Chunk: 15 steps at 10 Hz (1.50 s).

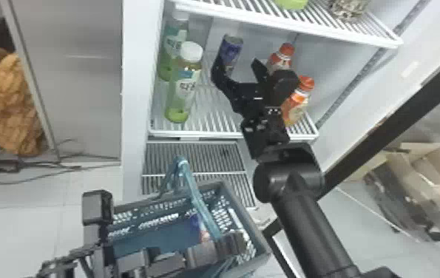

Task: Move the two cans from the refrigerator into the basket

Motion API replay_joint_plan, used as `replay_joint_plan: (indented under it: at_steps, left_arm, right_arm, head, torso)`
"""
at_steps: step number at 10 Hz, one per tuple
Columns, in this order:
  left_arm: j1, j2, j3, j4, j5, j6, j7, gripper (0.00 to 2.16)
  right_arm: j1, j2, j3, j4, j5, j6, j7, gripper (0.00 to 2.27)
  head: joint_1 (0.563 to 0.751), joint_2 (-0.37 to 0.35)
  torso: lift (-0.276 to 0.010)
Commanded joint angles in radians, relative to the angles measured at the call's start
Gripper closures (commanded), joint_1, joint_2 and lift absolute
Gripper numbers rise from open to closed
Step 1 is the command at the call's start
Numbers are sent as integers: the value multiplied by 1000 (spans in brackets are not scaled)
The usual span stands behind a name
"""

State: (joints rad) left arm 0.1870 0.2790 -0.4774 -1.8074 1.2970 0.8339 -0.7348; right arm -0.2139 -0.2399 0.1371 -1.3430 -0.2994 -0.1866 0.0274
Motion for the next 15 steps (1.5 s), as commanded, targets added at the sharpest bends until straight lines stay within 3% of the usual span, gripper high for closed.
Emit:
replay_joint_plan:
  at_steps: [1,6,7,8,9,15]
  left_arm:
    - [-3,0,-3,2,1,-2,0,1181]
    - [-15,0,-15,12,7,-4,0,1182]
    - [-15,0,-15,12,7,-4,0,1181]
    - [-15,0,-15,12,7,-2,0,1182]
    - [-18,0,-15,12,7,-4,0,1182]
    - [-15,3,-15,12,7,-7,0,1181]
  right_arm:
    - [-27,-3,12,36,0,0,-9,107]
    - [-98,-10,62,97,-8,49,-18,157]
    - [-103,-10,68,102,-8,69,-21,344]
    - [-105,-10,68,110,-12,81,-26,708]
    - [-108,-10,70,112,-24,86,-29,849]
    - [-105,-15,70,93,-28,71,-38,886]
  head:
    - [695,-350]
    - [695,-350]
    - [695,-350]
    - [695,-350]
    - [695,-350]
    - [695,-350]
  torso:
    - [-276]
    - [-276]
    - [-276]
    - [-276]
    - [-276]
    - [-276]
